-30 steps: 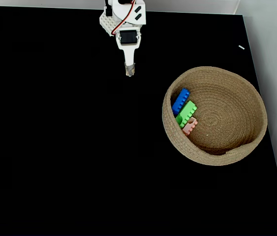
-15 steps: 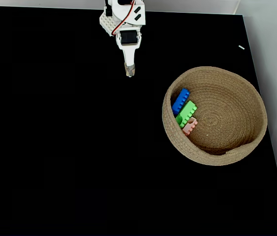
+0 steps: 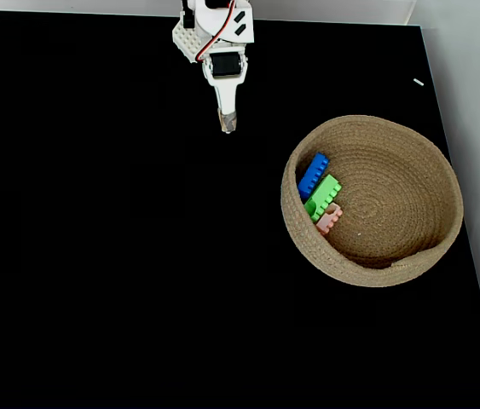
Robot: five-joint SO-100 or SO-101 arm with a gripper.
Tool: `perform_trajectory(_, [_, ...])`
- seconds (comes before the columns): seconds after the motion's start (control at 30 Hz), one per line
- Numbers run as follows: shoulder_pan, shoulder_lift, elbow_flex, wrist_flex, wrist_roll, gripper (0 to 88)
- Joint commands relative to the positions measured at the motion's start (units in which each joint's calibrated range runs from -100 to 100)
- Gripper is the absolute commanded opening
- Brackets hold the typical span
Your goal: Place the lego blocks in the tray
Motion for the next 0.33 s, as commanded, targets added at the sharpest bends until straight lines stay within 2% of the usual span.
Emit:
perform_trajectory(0.0, [-0.3,-0.7,0.4,-1.2,0.5,0.2])
perform_trajectory(0.3, [-0.5,-0.7,0.4,-1.2,-0.2,0.2])
